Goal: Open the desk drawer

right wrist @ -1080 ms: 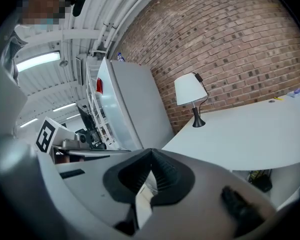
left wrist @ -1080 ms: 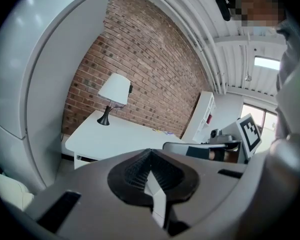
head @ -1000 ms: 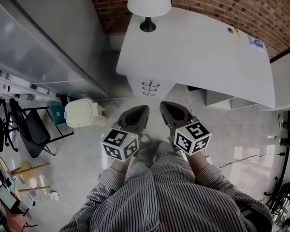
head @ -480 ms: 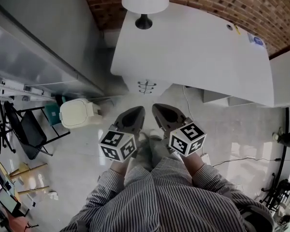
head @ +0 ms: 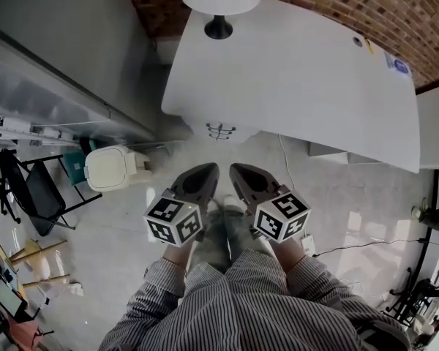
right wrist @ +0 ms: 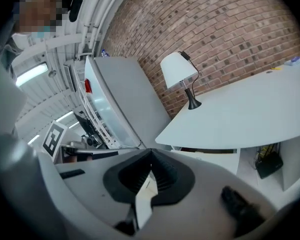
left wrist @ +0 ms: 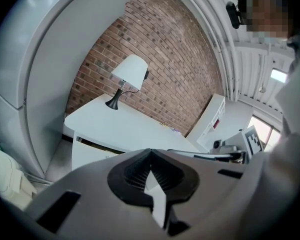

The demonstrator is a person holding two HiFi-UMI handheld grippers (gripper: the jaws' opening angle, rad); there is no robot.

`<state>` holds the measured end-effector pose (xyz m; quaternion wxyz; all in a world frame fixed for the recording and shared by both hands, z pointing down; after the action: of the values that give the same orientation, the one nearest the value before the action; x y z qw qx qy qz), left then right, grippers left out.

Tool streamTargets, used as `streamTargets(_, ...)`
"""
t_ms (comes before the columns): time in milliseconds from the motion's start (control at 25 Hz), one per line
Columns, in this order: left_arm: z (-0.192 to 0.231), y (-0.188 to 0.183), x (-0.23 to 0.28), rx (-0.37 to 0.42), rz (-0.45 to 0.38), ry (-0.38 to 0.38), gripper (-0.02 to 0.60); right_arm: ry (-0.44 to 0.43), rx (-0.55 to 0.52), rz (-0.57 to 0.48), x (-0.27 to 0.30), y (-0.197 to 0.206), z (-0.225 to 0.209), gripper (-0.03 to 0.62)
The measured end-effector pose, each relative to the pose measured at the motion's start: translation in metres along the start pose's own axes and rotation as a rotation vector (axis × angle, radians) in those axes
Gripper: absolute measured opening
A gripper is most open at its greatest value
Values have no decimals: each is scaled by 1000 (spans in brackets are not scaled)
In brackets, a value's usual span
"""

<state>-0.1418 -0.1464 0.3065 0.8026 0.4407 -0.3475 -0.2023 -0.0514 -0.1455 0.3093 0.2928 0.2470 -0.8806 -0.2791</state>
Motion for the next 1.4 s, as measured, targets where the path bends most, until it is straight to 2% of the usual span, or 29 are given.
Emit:
streamTargets(120,10,7,9,-51,-12,-17,9,-16,86,-11,12,2,-14,15)
streamTargets(280,29,19,21,-143,-75,-12,9,-6,212,-24,31,11,-36,17)
streamTargets(480,52,47,41,-258,-122,-17,9,-36,375,-65,50,27,-64,15)
streamTargets(600,65,71,55,-296,-96,-31,9,-89,402,-100,59,36,-78,17)
streamTargets(720,75,97,62,-320,-74,-40,9,-92,423,-114,65,53,-95,17)
streamTargets(920,93,126,69,-381,-87,-65,9,-107,452,-110,77,73,-114,17)
streamTargets(1240,105,179,91,-472,-101,-27,9,-71,609,-116,94,114,-151,15)
streamTargets(1400,107,201,99,-506,-83,-15,9,-38,637,-108,98,131,-165,17)
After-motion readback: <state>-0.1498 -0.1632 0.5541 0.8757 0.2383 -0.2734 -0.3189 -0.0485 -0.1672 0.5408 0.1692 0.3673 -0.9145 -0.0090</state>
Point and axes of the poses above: the fingertips, and each gripper's own axes: x forward along the fingers, z to its left, y out of its underside, the point moved 4 cm from there along -x, backward along the fingers, and after that the axes turned 13 degrees about x, right-handed, at the moved point
